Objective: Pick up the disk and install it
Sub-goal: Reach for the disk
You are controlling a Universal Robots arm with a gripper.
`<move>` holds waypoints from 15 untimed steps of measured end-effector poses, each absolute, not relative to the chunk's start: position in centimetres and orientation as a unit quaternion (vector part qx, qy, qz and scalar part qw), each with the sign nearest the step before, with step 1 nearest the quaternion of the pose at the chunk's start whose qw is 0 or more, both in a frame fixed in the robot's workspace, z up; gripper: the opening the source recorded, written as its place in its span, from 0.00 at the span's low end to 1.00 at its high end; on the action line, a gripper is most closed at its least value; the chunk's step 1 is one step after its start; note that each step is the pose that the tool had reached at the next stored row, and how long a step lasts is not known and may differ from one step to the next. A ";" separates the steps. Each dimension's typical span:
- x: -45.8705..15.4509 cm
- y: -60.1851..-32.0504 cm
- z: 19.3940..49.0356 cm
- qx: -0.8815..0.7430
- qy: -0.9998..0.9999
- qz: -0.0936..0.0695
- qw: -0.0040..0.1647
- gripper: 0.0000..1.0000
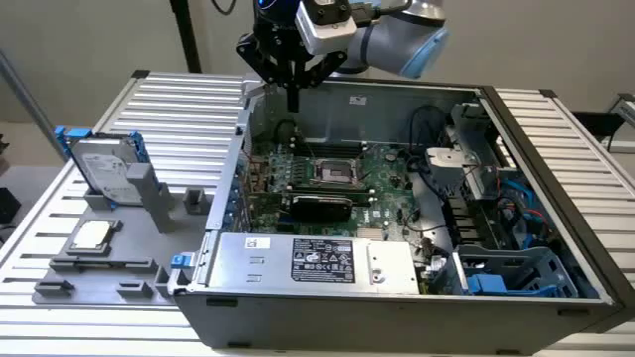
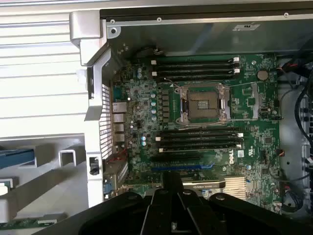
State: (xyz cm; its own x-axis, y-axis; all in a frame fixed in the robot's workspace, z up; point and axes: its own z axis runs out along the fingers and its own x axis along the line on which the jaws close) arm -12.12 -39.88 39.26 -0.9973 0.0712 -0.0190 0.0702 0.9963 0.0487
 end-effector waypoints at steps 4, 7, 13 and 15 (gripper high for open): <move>-12.1 -39.9 39.3 0.035 0.999 0.024 0.010 0.11; -12.1 -39.9 39.3 0.035 0.999 0.024 0.010 0.11; -12.1 -39.9 39.3 0.035 0.999 0.024 0.010 0.11; -12.3 -39.9 39.3 0.035 0.999 0.024 0.010 0.11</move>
State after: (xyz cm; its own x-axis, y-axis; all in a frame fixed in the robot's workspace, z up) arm -12.28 -39.89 39.27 -0.9973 0.0713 -0.0190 0.0703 0.9963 0.0486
